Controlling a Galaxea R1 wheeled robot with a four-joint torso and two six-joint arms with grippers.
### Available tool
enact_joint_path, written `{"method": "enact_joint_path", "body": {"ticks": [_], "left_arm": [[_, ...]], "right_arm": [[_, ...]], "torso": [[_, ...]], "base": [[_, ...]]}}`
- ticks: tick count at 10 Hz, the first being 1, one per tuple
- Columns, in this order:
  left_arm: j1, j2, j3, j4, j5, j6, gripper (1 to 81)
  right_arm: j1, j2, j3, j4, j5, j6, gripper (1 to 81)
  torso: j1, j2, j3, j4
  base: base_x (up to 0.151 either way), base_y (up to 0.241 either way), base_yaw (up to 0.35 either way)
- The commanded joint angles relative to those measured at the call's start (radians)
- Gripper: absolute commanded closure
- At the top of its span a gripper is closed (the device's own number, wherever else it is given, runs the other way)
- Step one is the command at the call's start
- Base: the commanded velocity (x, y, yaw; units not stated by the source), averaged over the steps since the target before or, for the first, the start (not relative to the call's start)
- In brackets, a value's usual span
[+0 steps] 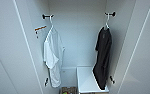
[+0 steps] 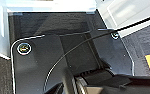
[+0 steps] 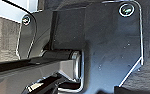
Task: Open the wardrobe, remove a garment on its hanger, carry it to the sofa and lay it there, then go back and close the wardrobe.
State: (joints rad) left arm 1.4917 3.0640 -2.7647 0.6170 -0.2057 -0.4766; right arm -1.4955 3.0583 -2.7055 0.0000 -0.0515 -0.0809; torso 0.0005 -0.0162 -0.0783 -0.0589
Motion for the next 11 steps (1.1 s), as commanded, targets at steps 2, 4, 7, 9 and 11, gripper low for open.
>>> {"method": "enact_joint_path", "body": {"ticks": [2, 4, 7, 9, 11], "left_arm": [[-0.040, 0.001, 0.002, 0.001, 0.034, 0.000, 1.0], [-0.038, 0.004, 0.002, 0.001, 0.034, 0.000, 1.0], [-0.038, 0.004, 0.002, 0.001, 0.034, 0.000, 1.0], [-0.038, 0.004, 0.002, 0.001, 0.034, 0.000, 1.0], [-0.038, 0.006, 0.002, 0.001, 0.034, 0.000, 1.0]], "right_arm": [[0.047, 0.004, 0.000, 0.008, -0.060, -0.002, 1.0], [0.044, 0.003, 0.000, 0.008, -0.060, -0.002, 1.0], [0.045, 0.003, -0.003, 0.008, -0.060, -0.002, 1.0], [0.047, 0.004, -0.002, 0.008, -0.060, -0.002, 1.0], [0.047, 0.003, -0.003, 0.008, -0.061, -0.002, 1.0]], "torso": [[0.000, 0.000, 0.000, 0.000], [0.000, 0.000, 0.000, 0.000], [0.000, 0.000, 0.000, 0.000], [0.001, 0.000, 0.000, 0.000], [0.000, 0.000, 0.000, 0.000]], "base": [[0.112, 0.000, 0.000], [0.112, 0.000, 0.000], [0.106, 0.000, 0.000], [0.000, 0.000, 0.000], [0.000, 0.000, 0.000]]}}
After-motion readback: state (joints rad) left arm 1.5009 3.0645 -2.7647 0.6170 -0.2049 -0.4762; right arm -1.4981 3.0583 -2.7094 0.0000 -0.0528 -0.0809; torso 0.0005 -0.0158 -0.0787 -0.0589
